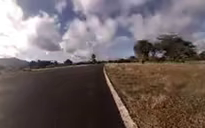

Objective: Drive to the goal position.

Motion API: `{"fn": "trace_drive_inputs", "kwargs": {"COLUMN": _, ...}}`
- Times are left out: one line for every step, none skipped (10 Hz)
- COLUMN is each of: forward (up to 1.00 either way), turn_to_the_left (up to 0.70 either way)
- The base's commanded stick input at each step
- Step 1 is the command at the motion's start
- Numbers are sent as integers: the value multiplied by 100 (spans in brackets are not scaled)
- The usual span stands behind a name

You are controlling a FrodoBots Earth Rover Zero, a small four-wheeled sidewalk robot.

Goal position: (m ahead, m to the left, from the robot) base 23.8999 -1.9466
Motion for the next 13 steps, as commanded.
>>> {"fn": "trace_drive_inputs", "kwargs": {"forward": 50, "turn_to_the_left": 0}}
{"fn": "trace_drive_inputs", "kwargs": {"forward": 50, "turn_to_the_left": 0}}
{"fn": "trace_drive_inputs", "kwargs": {"forward": 50, "turn_to_the_left": 0}}
{"fn": "trace_drive_inputs", "kwargs": {"forward": 50, "turn_to_the_left": 0}}
{"fn": "trace_drive_inputs", "kwargs": {"forward": 50, "turn_to_the_left": 0}}
{"fn": "trace_drive_inputs", "kwargs": {"forward": 50, "turn_to_the_left": 0}}
{"fn": "trace_drive_inputs", "kwargs": {"forward": 50, "turn_to_the_left": 0}}
{"fn": "trace_drive_inputs", "kwargs": {"forward": 50, "turn_to_the_left": 0}}
{"fn": "trace_drive_inputs", "kwargs": {"forward": 50, "turn_to_the_left": 0}}
{"fn": "trace_drive_inputs", "kwargs": {"forward": 50, "turn_to_the_left": 0}}
{"fn": "trace_drive_inputs", "kwargs": {"forward": 50, "turn_to_the_left": 0}}
{"fn": "trace_drive_inputs", "kwargs": {"forward": 50, "turn_to_the_left": 0}}
{"fn": "trace_drive_inputs", "kwargs": {"forward": 50, "turn_to_the_left": 0}}
